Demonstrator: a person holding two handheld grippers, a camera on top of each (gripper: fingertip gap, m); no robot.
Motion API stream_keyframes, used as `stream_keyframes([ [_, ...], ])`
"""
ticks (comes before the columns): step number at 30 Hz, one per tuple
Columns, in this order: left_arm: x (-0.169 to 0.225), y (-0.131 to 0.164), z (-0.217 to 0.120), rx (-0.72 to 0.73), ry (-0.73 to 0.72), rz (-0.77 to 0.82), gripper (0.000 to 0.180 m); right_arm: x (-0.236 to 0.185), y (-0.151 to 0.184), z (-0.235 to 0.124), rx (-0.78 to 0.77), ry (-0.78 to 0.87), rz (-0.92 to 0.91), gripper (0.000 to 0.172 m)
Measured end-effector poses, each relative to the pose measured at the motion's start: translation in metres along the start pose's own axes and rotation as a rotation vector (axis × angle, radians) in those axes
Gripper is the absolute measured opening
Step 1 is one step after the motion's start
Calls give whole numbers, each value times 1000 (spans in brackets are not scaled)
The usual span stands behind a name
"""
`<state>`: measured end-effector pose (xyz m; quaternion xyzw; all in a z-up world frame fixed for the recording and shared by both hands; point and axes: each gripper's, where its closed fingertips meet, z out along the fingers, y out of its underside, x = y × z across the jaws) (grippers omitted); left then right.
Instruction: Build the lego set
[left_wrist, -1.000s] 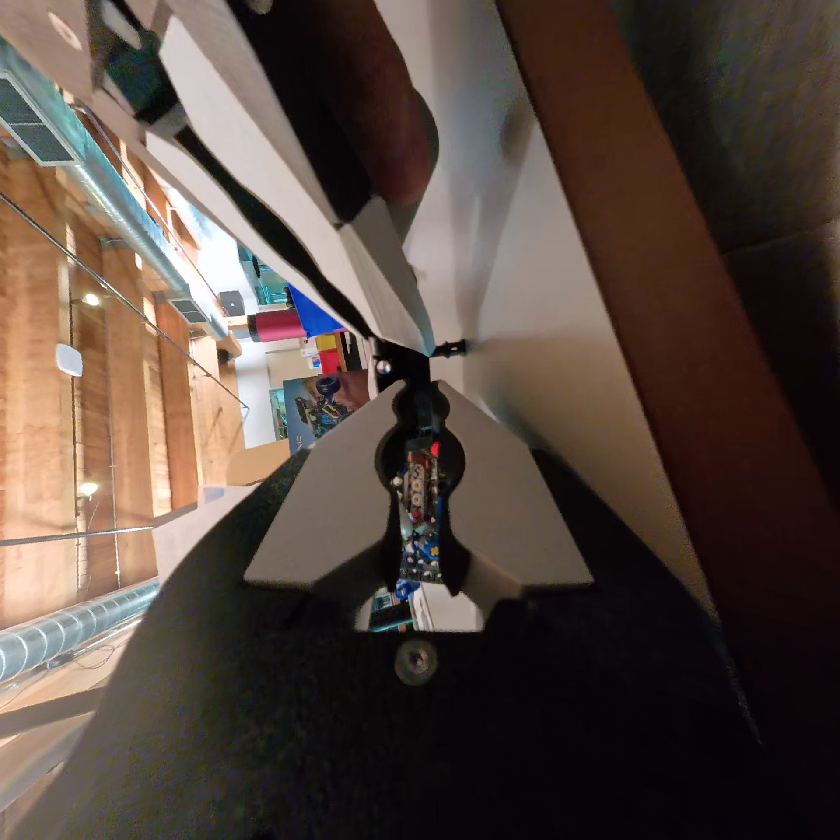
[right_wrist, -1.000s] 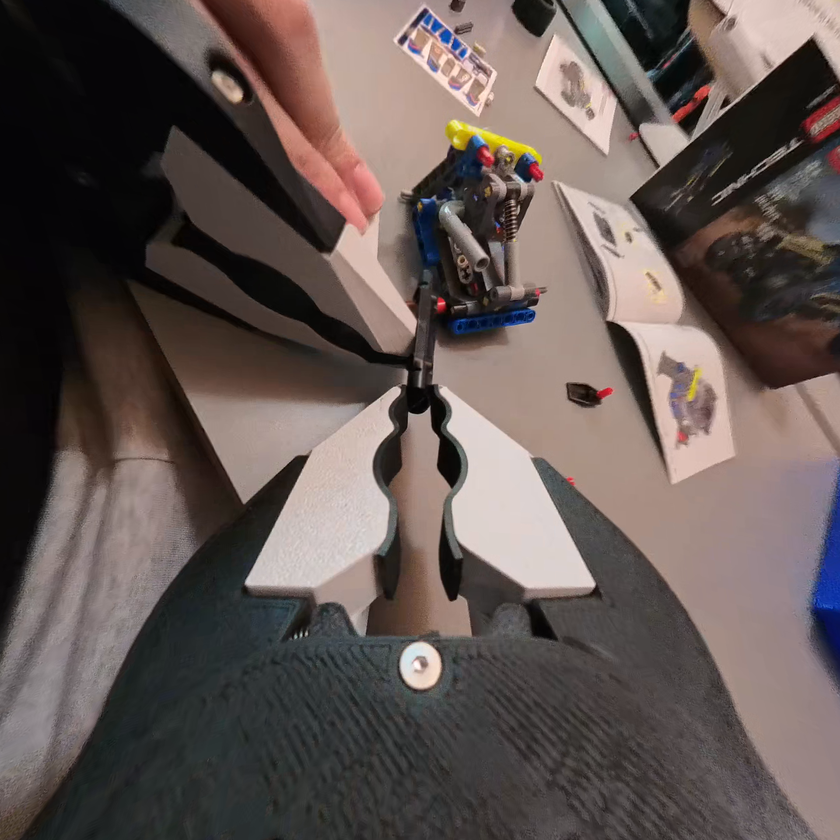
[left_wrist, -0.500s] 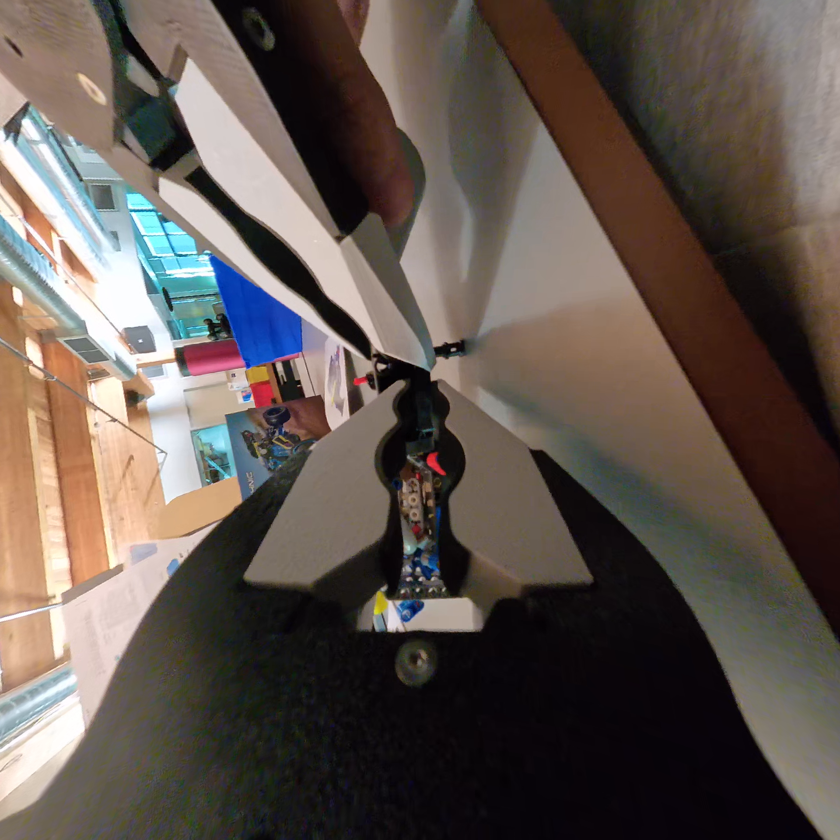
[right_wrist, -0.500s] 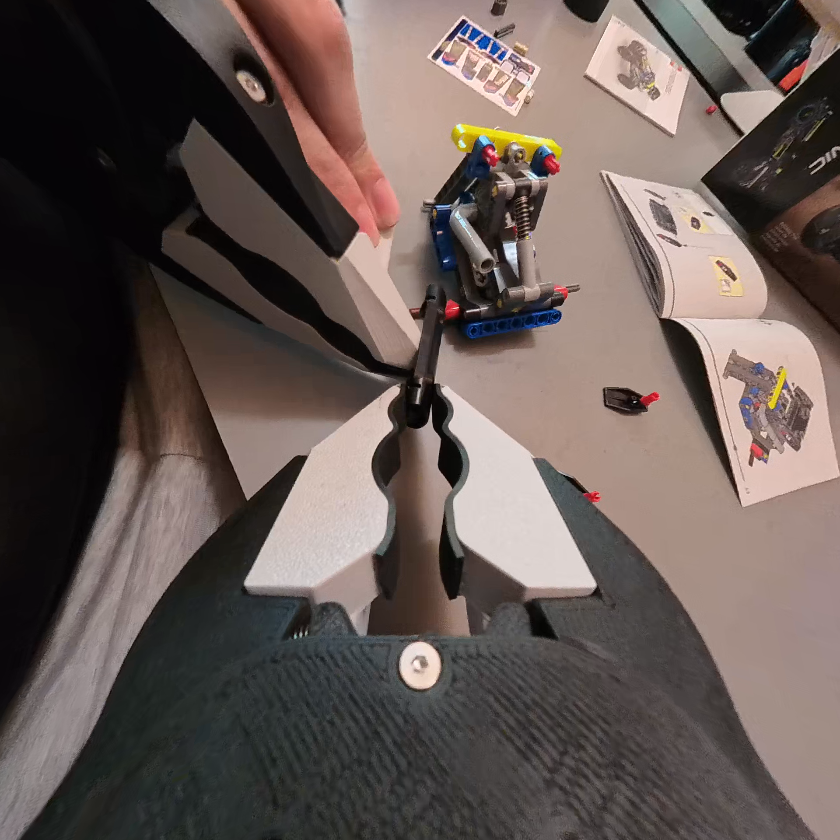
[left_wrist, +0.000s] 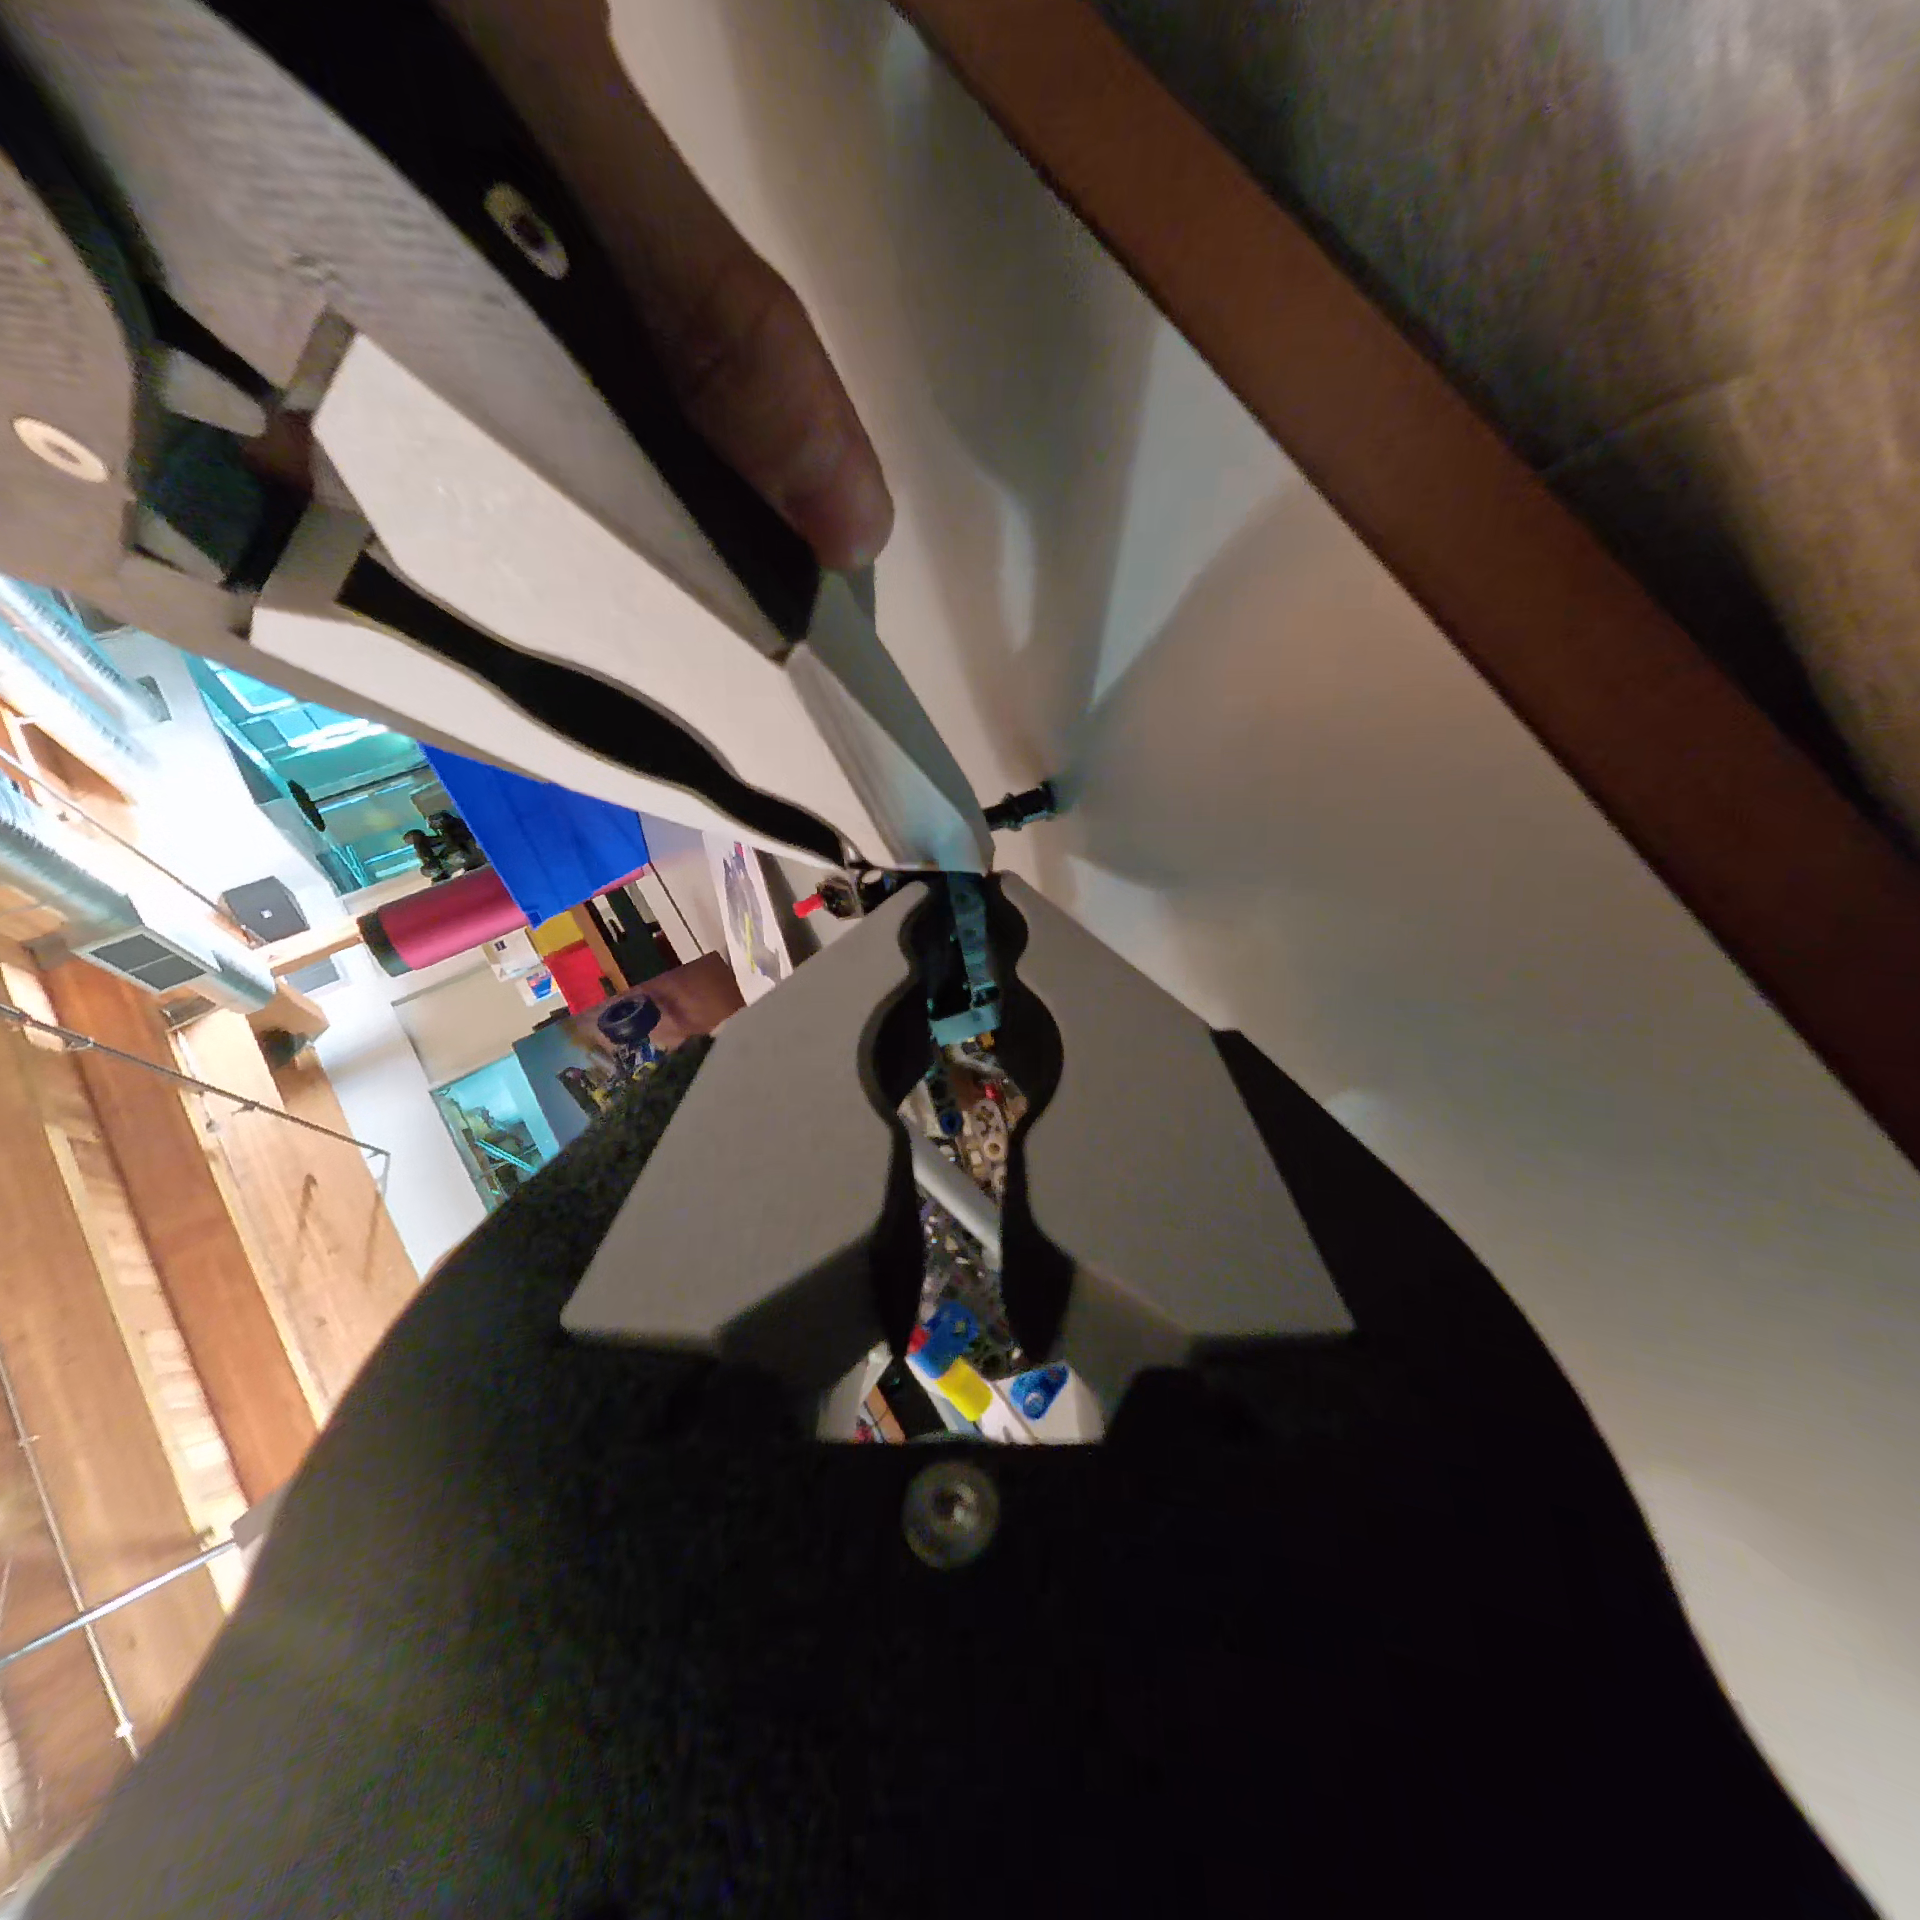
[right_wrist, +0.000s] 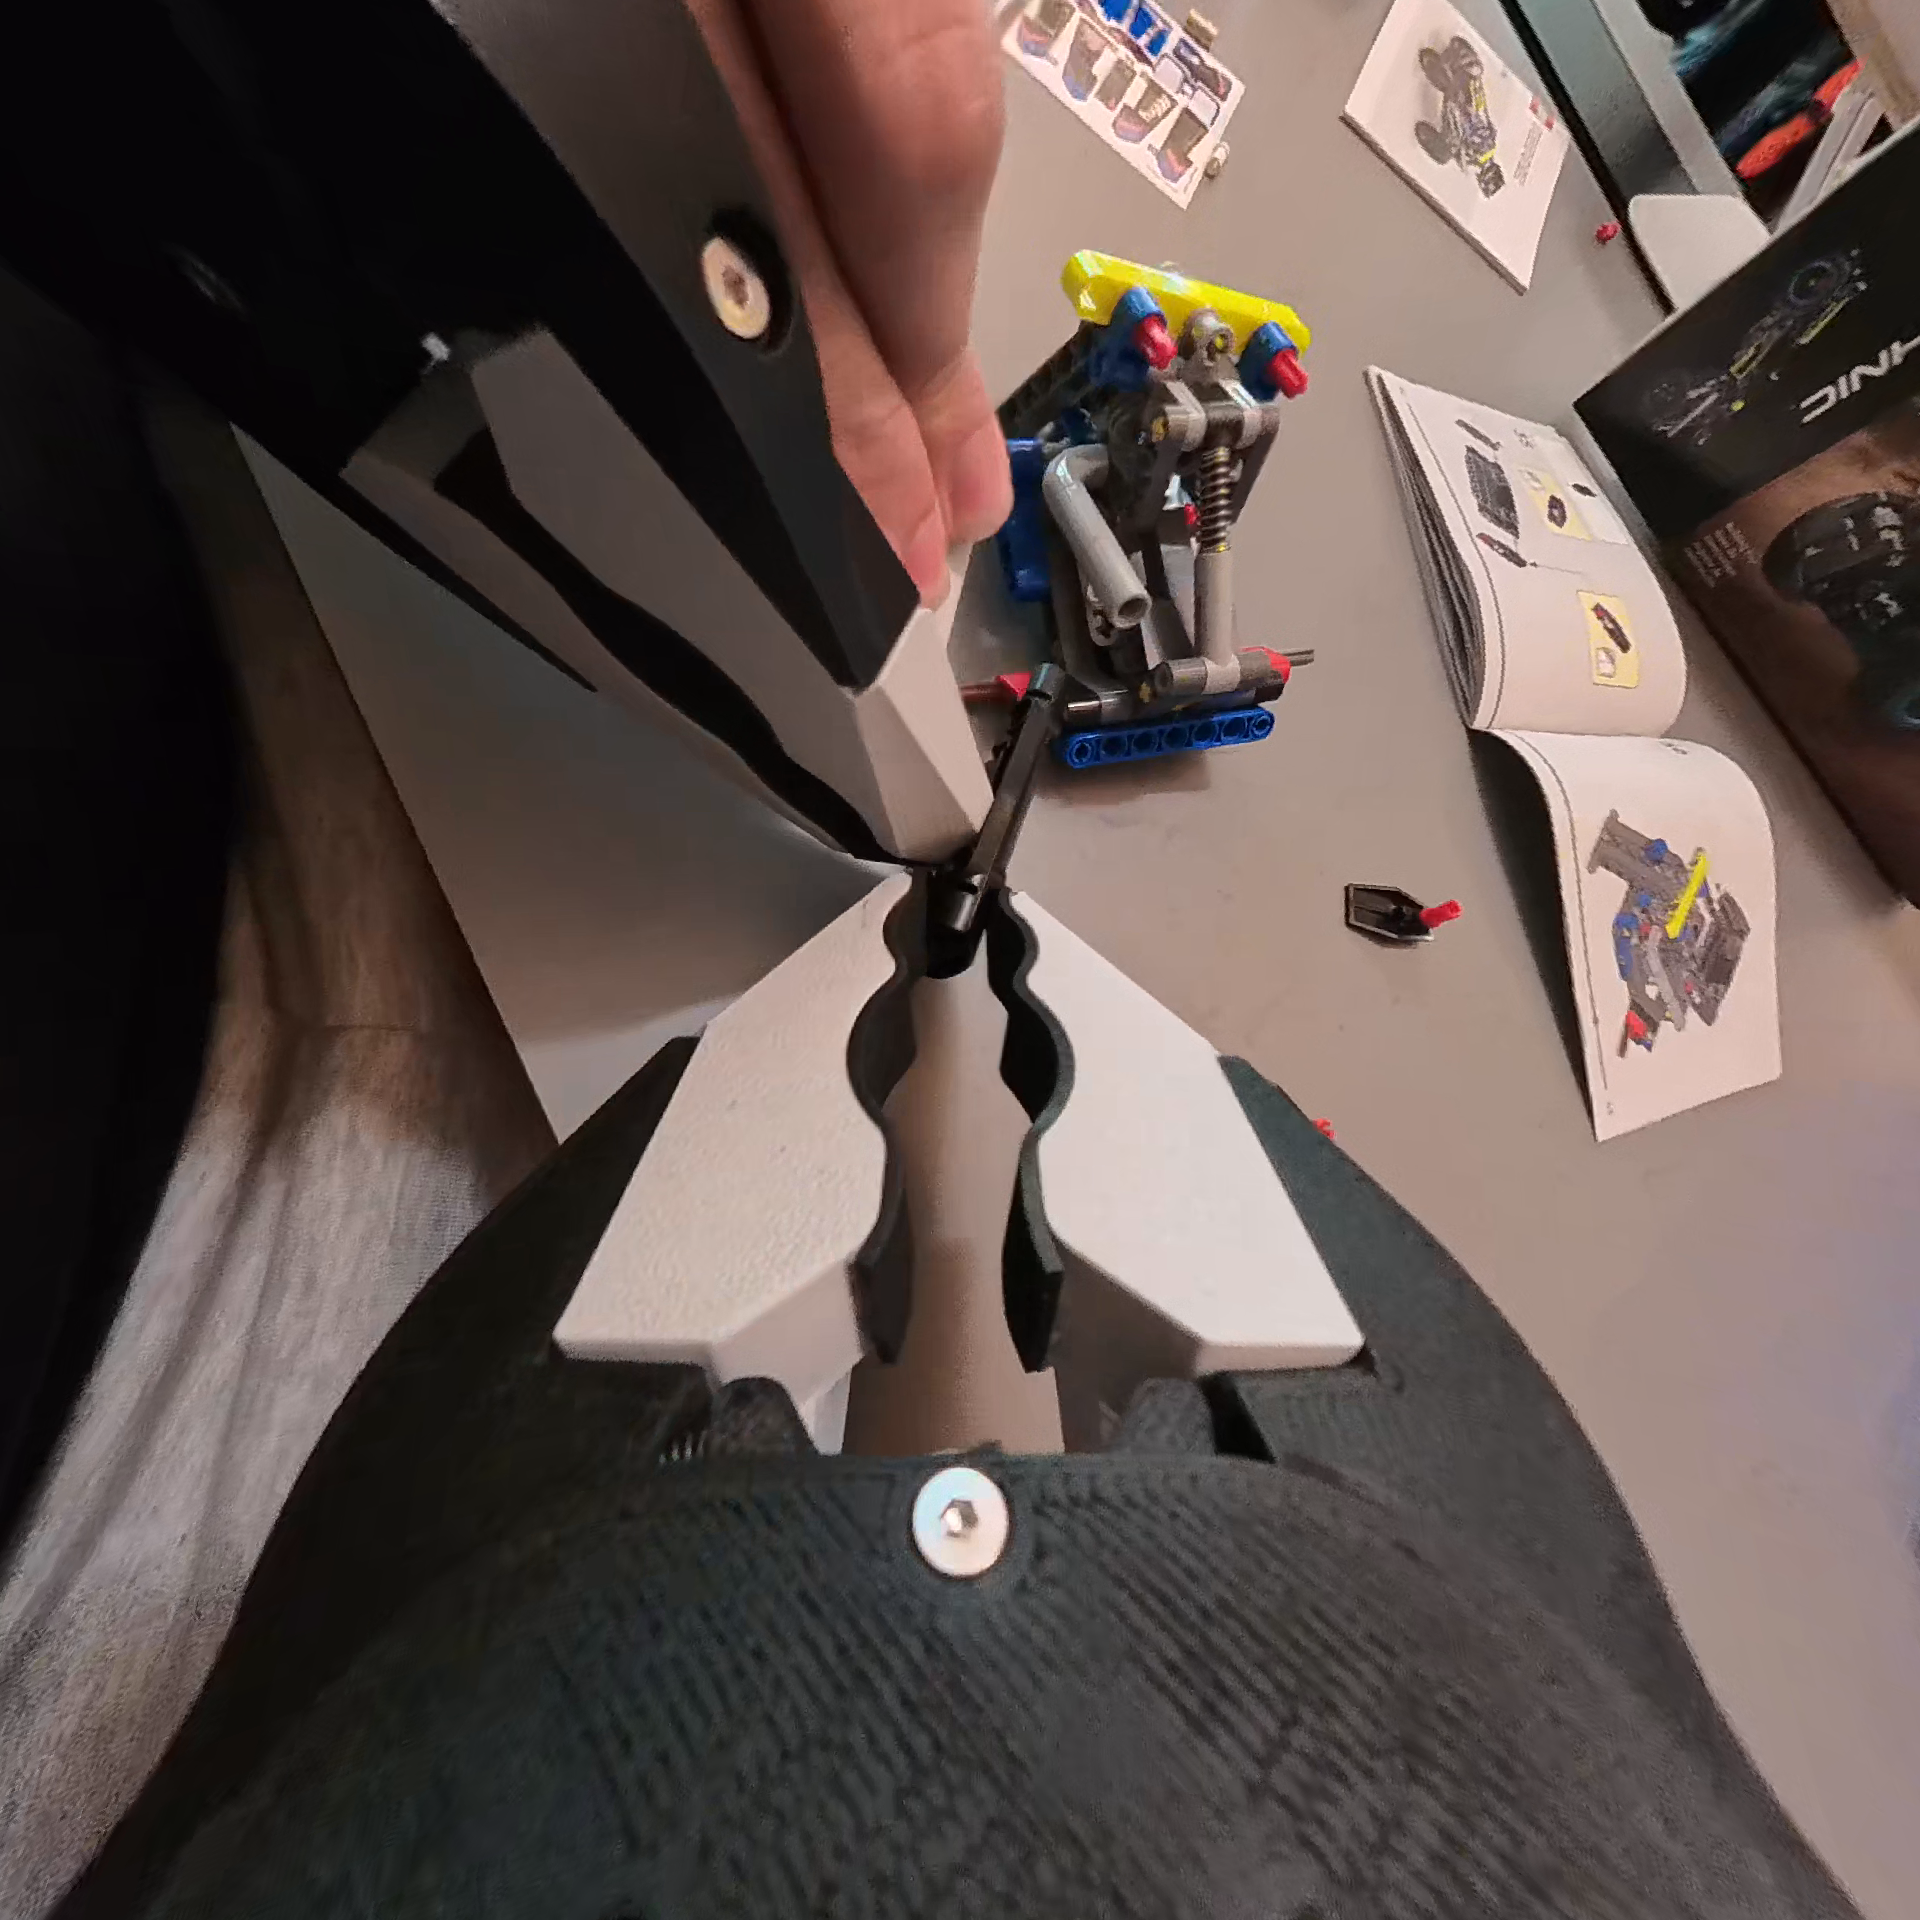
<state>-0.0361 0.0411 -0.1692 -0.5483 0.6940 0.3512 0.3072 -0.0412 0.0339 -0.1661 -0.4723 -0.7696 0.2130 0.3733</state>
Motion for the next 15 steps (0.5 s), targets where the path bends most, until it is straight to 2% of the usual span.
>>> stream_keyframes([
  [2, 0, 0, 0, 14, -3, -29, 1, 0, 0, 0, -16, 18, -13, 8],
  [9, -1, 1, 0, 244, -17, -451, 4, 1, 1, -1, 27, -31, 58, 9],
  [11, -1, 1, -1, 270, -51, -442, 3, 0, 0, -1, 34, -41, 56, 9],
  [15, -1, 2, 0, 231, -32, -302, 3, 0, 0, 0, 2, -27, 27, 9],
])
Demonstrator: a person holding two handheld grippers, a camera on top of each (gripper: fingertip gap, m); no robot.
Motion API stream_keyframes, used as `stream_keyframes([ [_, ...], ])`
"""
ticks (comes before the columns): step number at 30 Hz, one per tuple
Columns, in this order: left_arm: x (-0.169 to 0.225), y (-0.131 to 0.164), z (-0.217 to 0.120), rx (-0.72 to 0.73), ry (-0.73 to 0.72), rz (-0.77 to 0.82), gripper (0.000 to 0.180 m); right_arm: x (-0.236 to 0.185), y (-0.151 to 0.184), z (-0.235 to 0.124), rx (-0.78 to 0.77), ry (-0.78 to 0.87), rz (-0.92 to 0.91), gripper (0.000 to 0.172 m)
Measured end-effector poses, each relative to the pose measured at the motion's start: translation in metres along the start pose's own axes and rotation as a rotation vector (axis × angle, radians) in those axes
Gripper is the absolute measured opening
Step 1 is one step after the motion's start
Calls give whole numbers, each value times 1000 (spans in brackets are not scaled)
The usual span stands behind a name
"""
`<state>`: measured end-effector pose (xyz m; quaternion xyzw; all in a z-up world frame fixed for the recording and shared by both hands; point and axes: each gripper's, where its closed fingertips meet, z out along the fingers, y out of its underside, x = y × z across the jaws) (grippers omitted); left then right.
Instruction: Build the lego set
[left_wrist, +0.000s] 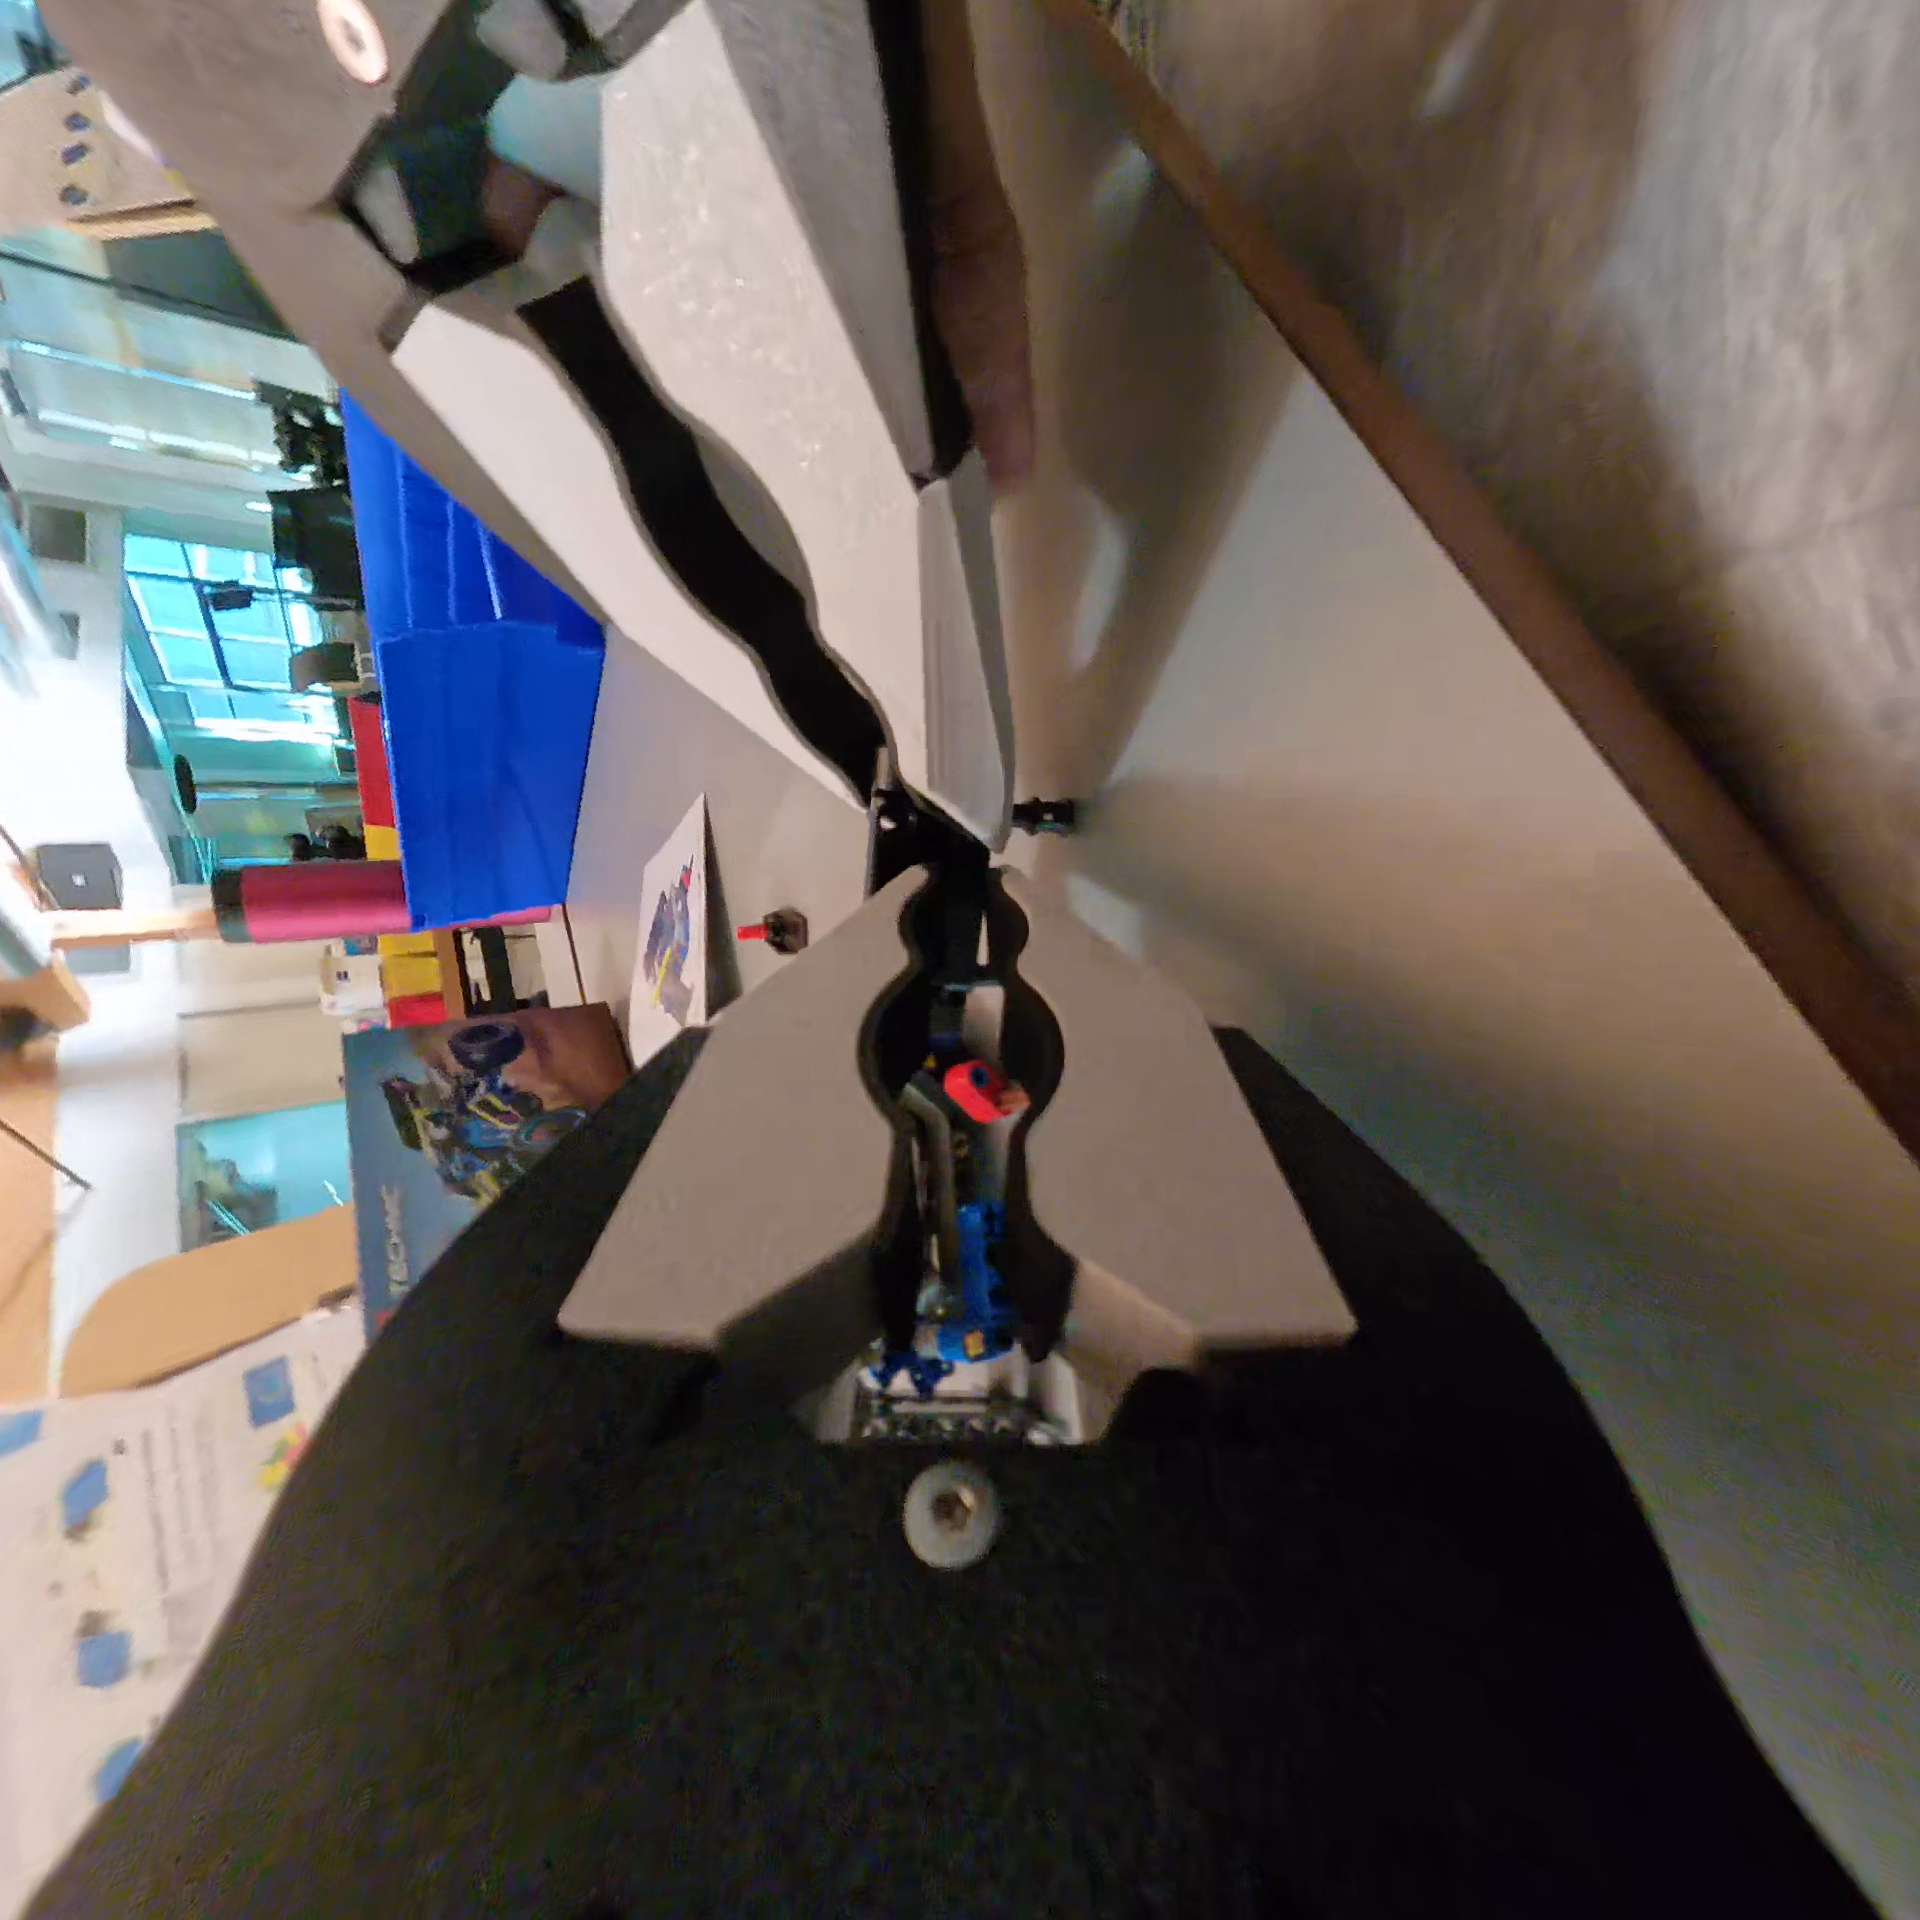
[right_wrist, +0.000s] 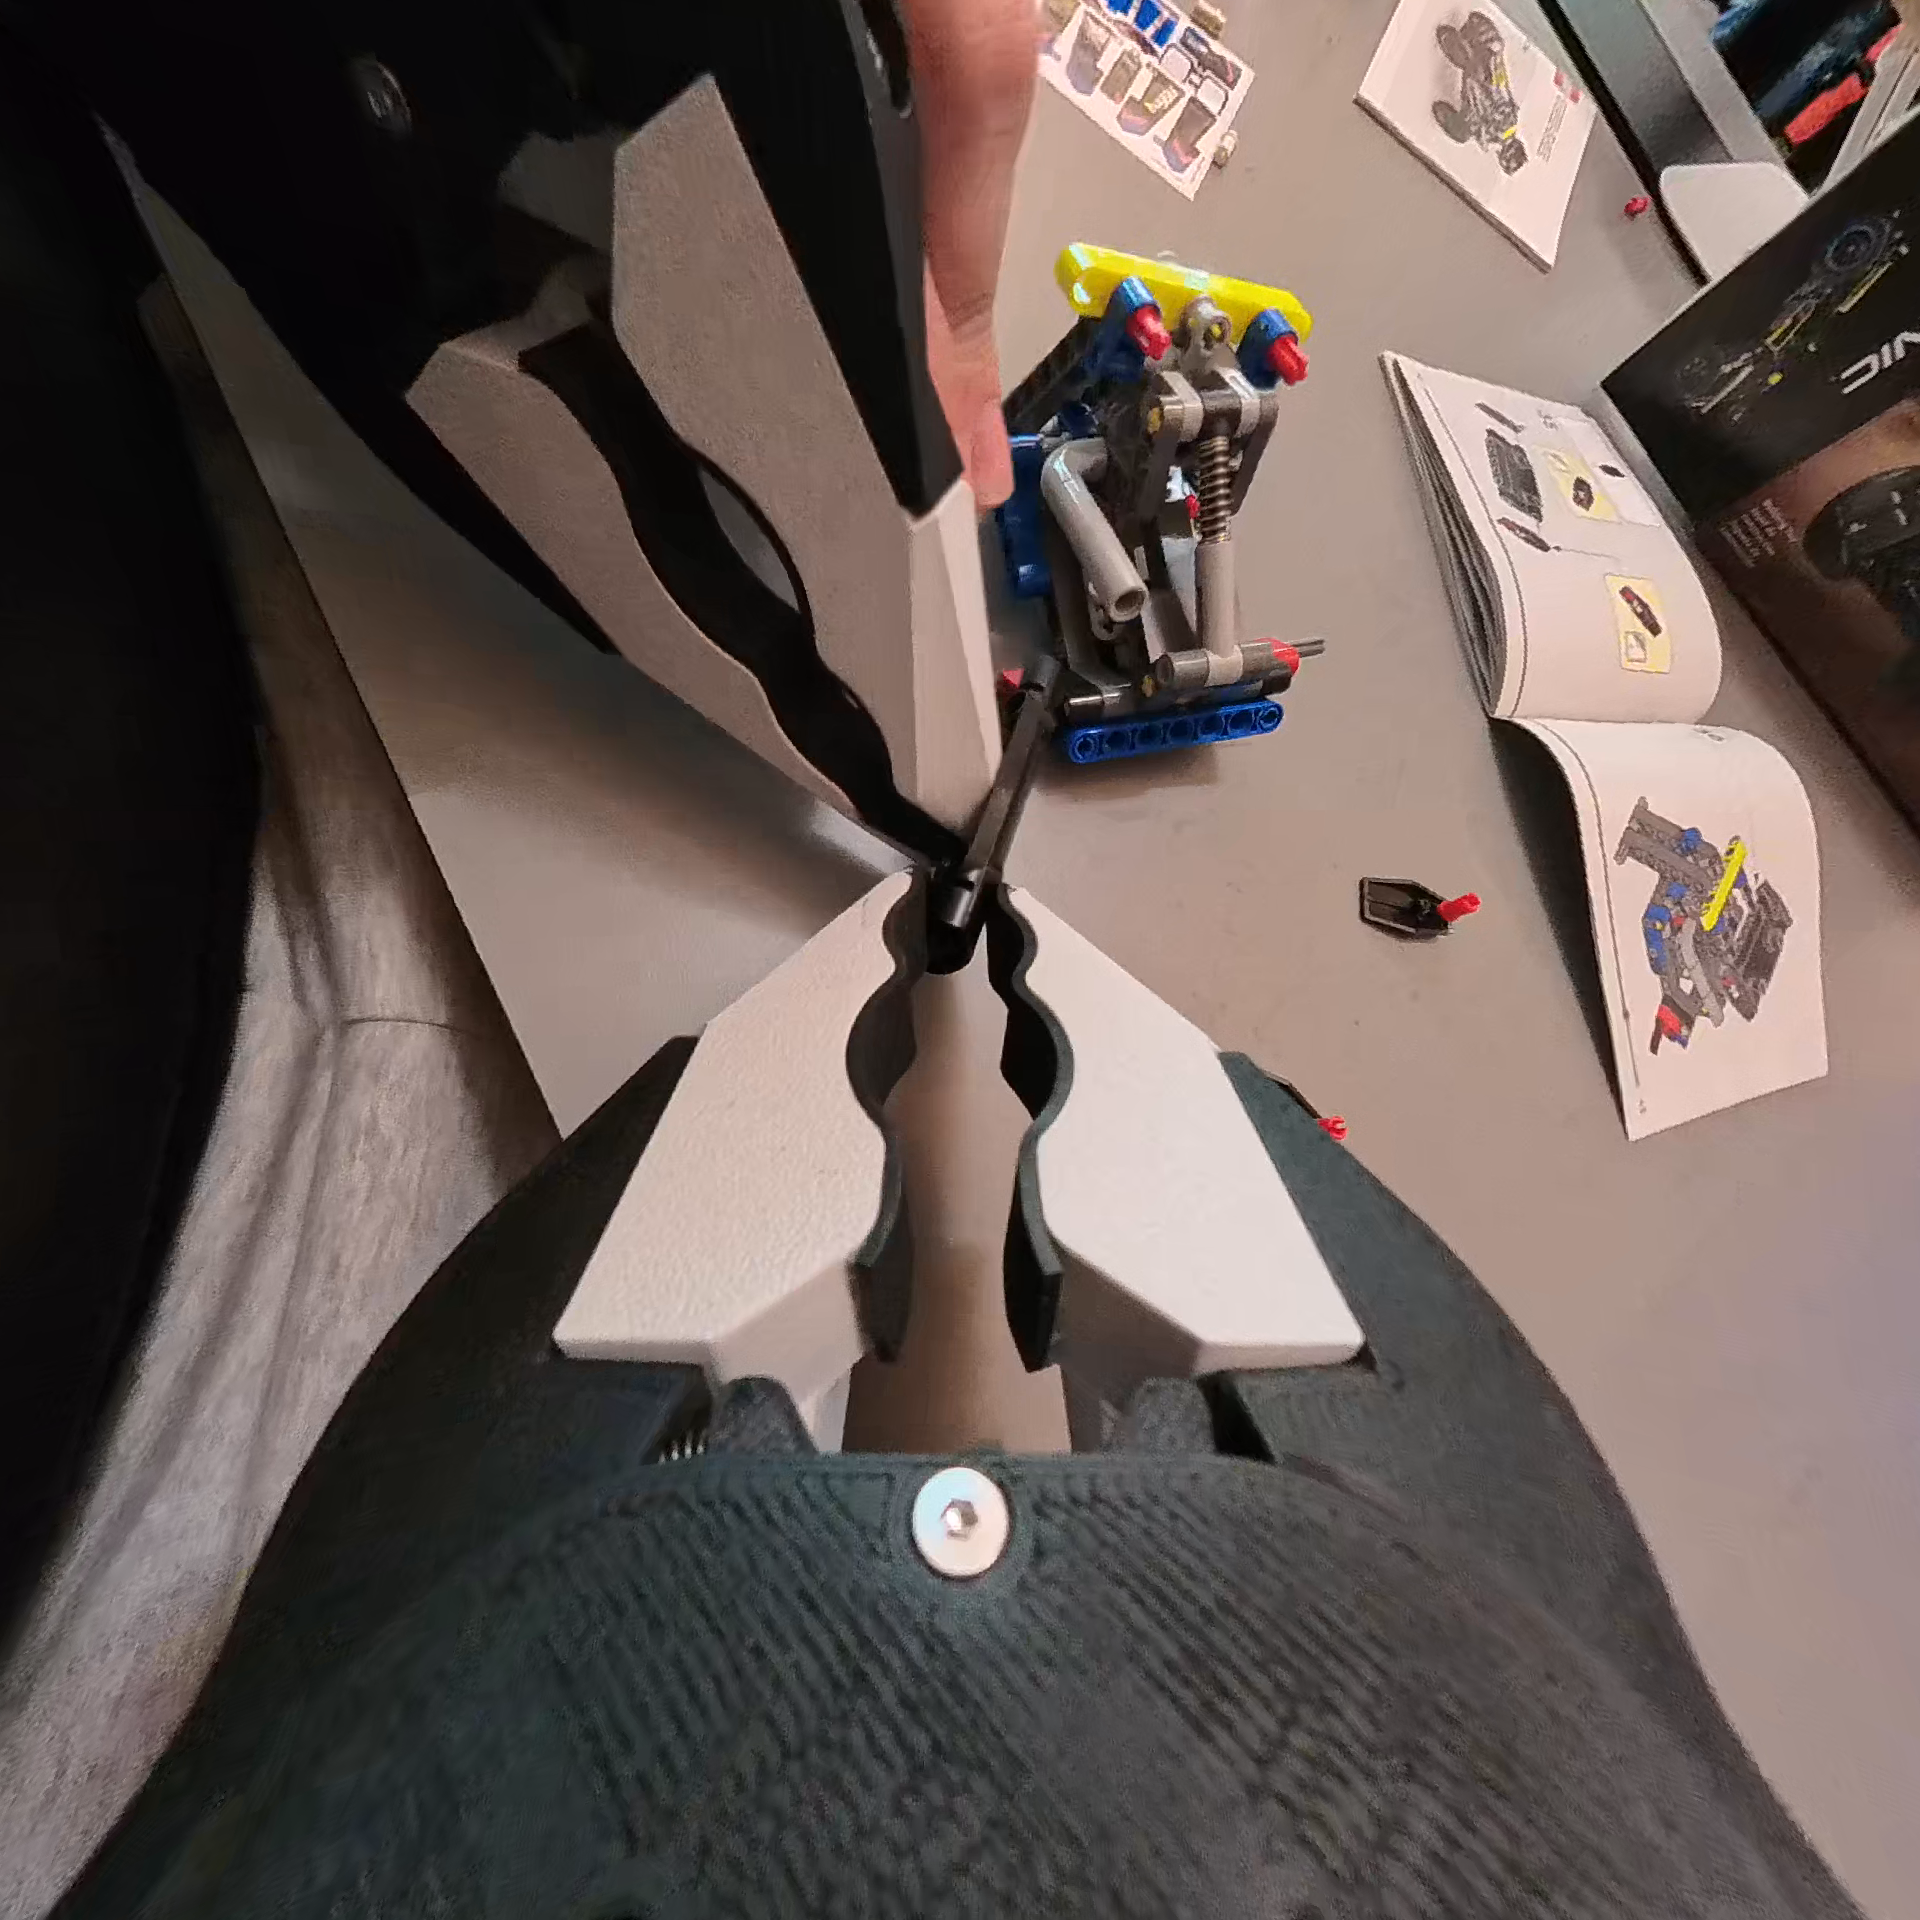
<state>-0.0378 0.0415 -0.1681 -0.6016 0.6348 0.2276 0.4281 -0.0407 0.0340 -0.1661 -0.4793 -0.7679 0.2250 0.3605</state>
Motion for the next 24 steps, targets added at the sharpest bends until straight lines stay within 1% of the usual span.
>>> stream_keyframes([
  [3, 1, 0, -1, -33, 33, 105, 3, -1, 0, 0, 0, 12, -13, 9],
  [10, 3, 0, -1, -123, 136, 272, 2, -3, 0, 1, -18, 22, -47, 9],
  [13, 4, 0, -2, -130, 120, 294, 2, -4, -1, 1, -44, 45, -72, 9],
  [16, 6, 1, -4, -134, 125, 302, 2, -6, -2, 3, -31, 39, -70, 9],
  [22, 7, 1, -5, -128, 30, 323, 1, -8, -4, 4, -60, 67, -113, 9],
  [24, 7, 2, -7, -119, -25, 295, 2, -9, -5, 4, -84, 86, -153, 9],
])
